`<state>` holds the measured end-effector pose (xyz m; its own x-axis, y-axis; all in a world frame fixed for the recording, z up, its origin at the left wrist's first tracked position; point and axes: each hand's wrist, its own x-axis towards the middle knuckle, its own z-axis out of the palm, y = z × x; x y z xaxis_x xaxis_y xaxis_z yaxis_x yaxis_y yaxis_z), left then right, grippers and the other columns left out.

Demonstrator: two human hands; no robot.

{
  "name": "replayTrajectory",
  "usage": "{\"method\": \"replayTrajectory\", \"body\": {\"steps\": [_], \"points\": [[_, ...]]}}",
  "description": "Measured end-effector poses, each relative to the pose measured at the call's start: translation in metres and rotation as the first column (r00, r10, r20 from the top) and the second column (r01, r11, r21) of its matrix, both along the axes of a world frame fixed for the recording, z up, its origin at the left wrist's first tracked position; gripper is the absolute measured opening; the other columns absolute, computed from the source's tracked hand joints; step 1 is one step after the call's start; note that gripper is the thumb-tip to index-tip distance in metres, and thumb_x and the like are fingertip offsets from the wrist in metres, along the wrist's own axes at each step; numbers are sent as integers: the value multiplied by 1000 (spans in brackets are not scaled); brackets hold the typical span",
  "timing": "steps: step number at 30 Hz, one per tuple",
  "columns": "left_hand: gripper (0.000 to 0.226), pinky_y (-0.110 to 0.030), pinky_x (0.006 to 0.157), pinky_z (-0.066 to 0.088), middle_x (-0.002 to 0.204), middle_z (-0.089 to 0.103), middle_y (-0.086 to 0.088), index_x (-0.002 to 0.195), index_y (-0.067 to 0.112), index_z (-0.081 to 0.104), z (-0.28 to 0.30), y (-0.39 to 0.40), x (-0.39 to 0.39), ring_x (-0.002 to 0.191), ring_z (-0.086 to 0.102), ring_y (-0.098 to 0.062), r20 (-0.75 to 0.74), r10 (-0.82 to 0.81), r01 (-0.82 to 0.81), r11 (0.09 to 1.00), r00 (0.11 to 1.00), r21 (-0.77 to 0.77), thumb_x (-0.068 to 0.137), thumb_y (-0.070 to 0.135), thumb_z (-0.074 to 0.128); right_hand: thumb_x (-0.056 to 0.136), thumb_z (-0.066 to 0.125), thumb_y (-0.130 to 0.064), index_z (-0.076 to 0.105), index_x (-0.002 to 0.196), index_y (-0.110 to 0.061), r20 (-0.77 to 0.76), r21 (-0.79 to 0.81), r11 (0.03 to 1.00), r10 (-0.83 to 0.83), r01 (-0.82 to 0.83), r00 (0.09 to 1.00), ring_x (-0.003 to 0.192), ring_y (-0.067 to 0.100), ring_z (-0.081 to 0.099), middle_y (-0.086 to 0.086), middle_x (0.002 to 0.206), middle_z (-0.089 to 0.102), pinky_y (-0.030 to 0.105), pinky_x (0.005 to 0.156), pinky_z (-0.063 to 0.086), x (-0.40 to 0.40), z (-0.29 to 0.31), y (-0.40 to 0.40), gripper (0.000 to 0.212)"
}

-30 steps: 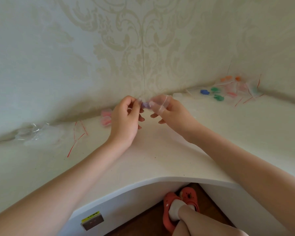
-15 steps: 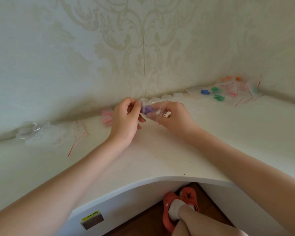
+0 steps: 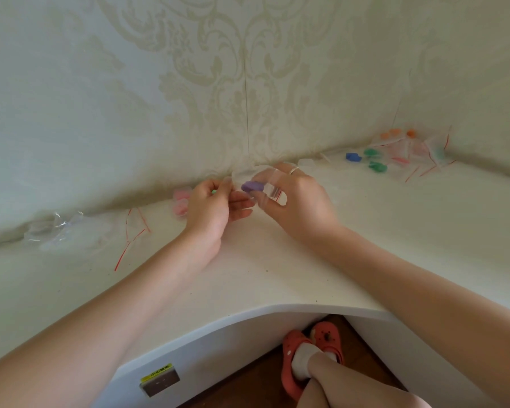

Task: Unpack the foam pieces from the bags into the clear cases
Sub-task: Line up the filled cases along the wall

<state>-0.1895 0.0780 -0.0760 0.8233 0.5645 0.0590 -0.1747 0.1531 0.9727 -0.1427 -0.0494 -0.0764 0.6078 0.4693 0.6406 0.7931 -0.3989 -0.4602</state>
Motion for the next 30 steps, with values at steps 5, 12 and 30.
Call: {"method": "replayTrajectory", "body": {"steps": [5, 12, 30], "points": [[16, -20, 42, 49, 59, 64, -6, 97, 3, 47, 0, 2, 1, 46, 63, -10, 24, 96, -96, 995, 995, 20, 102, 15, 37, 95, 51, -11, 58, 89, -18, -300, 149, 966, 246, -210, 922, 77, -4, 60, -6, 101, 64, 10, 57, 43, -4, 4, 4, 11], [18, -21, 42, 49, 66, 62, -8, 90, 6, 47, 3, 10, -2, 46, 62, -10, 82, 230, -237, 967, 970, 91, 101, 18, 39, 100, 31, -13, 49, 88, -22, -523, 214, 951, 305, -224, 796, 63, 17, 60, -1, 93, 58, 28, 51, 41, -8, 9, 2, 24], [14, -24, 56, 51, 71, 62, 1, 78, 13, 55, -4, -5, -8, 69, 62, -10, 151, -175, 30, 743, 973, 669, 92, 12, 57, 104, 27, -26, 46, 80, -8, -616, 315, 930, 353, -190, 704, 41, 1, 33, -10, 55, 45, 12, 40, 27, -4, 8, 2, 36]]}}
